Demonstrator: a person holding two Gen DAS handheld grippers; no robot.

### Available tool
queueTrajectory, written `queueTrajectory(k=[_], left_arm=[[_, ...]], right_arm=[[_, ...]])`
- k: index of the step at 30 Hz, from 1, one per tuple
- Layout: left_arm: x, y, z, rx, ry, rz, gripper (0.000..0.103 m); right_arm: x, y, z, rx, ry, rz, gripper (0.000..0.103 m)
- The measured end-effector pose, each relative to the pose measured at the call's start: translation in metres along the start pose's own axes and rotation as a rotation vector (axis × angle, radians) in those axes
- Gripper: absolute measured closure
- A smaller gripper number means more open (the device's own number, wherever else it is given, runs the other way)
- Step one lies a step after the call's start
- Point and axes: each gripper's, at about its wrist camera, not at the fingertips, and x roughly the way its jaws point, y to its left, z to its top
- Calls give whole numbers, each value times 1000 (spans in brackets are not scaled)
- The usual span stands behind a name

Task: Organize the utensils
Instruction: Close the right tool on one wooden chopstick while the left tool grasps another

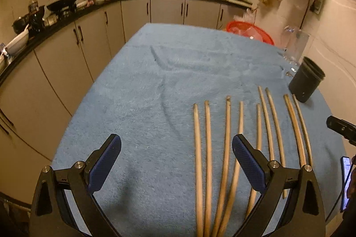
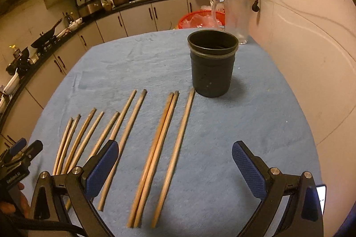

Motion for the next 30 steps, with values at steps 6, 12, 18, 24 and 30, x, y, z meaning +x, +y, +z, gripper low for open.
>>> queueTrajectory(k=[6,12,18,24,30], left_arm=[[14,6,14,7,73,10,3],[37,0,28,48,129,7,7],[71,-5,40,80,201,17,28],[92,-12,46,98,247,5,49],[100,-15,49,108,257,10,55]], right_arm=[[10,-1,14,-12,45,20,10],[26,2,24,-21,88,32,28],[39,-6,27,26,123,42,37],[42,-9,25,21,130,16,39],[51,-6,27,23,137,14,42]])
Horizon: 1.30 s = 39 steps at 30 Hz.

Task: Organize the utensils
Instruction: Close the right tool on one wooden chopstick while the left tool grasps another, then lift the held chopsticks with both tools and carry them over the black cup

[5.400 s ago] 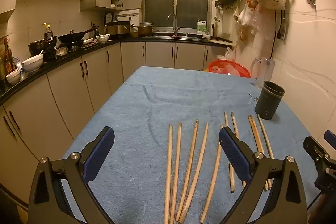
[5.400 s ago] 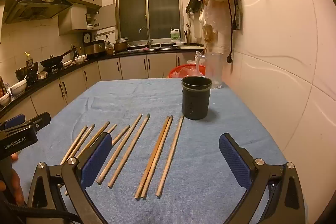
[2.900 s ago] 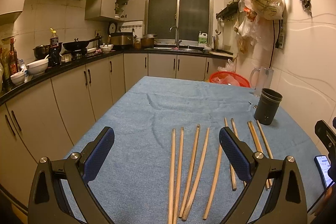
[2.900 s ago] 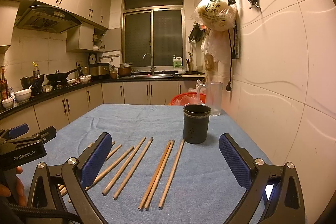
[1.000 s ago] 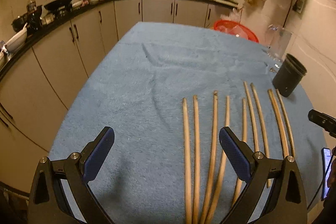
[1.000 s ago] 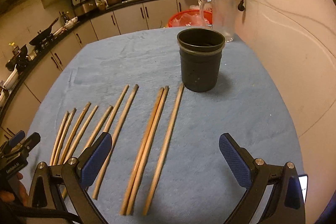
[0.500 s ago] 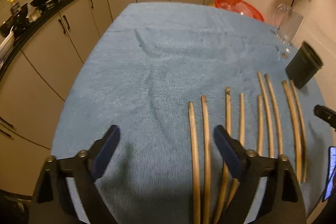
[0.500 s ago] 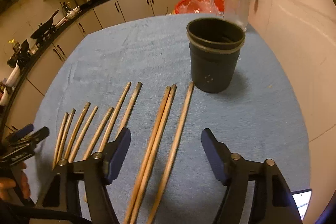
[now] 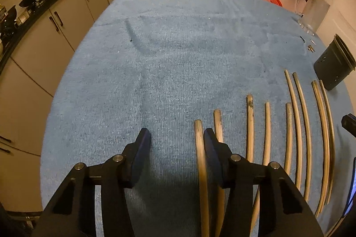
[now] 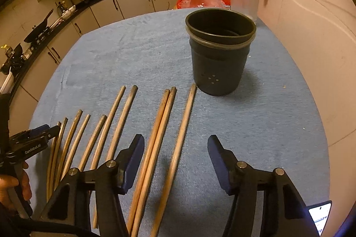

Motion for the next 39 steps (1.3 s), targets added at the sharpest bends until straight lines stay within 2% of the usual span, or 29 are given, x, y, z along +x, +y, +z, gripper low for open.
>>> queueTrajectory(k=[5,10,13,15,17,29,39], left_arm=[[0,0,2,10,1,9,72],[-1,1,1,7,-5,11,95],[-2,5,0,-11,-7,-8,96],[-2,7,0,-18,-7,-18,96],[-2,7,-1,-17,-8,-19,96],[-2,11,-2,-32,-22,-44,96],[-1,15,2,-43,-11,-69,96]], right_arm=[[6,1,6,-4,16,12,48],[9,0,12,-10,22,15,49],[11,-3,14,0,35,26,50],[13,-7,16,10,52,31,57],[15,-11,17,18,60,33,59],[31,-20,23,84,71,72,81],[55,-13,44,87,64,0,87]])
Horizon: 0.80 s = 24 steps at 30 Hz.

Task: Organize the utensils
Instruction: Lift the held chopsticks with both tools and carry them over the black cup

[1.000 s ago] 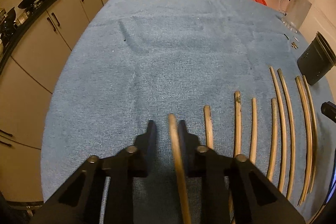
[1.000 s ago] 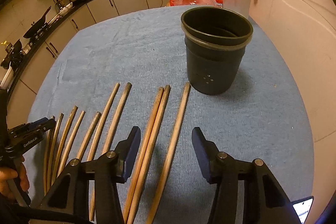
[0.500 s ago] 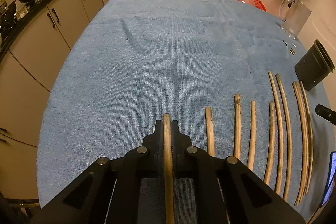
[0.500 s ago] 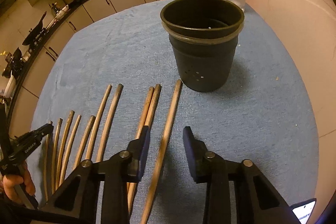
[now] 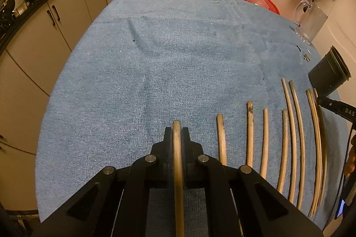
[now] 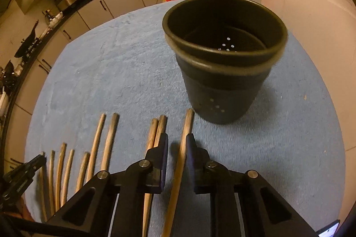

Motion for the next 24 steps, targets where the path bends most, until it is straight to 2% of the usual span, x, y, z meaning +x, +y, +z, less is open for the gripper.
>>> queueTrajectory(k=[5,11,14,24], left_arm=[[1,-5,1,16,0,16,96],[2,-9,4,43,2,37,96],[-2,-5,6,21,-7,14,96],[-57,-14,22,25,-131,-45,96]], right_arm=[[9,6,0,-31,-2,-76,95],[7,21,-6,-82,-40,-134,95],[2,23,-8,-81,-40,-87,96],[-60,27,-12,-111,-155,24,96]])
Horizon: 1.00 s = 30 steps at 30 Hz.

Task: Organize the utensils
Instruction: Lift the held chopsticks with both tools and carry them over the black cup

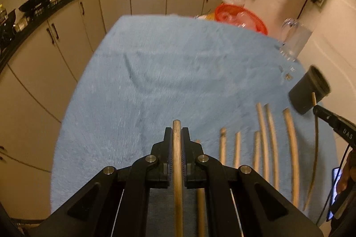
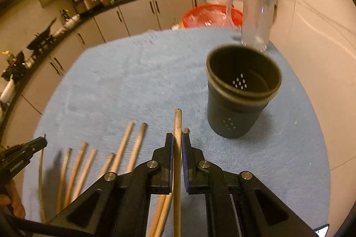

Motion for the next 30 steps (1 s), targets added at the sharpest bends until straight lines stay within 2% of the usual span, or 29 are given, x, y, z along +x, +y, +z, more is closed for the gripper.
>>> queueTrajectory(k=[10,19,23,27,30], left_arm=[[-45,-7,15,3,-81,-72,96],[-61,-4,16,-11,-99,-81,96],[-65,-8,21,-4,-115,-86,96],[-69,-17,28,11,-174,-95,96],[-74,-15,30,-10,-272,-91,96]], right_arm=[[-60,18,4,-45,-98,74,96],[-77,31,7,-67,-130,108,96],[-80,29,9,-63,-116,160,96],[-91,26,15,-64,-129,182,96],[-102,27,17,-71,-157,180,96]])
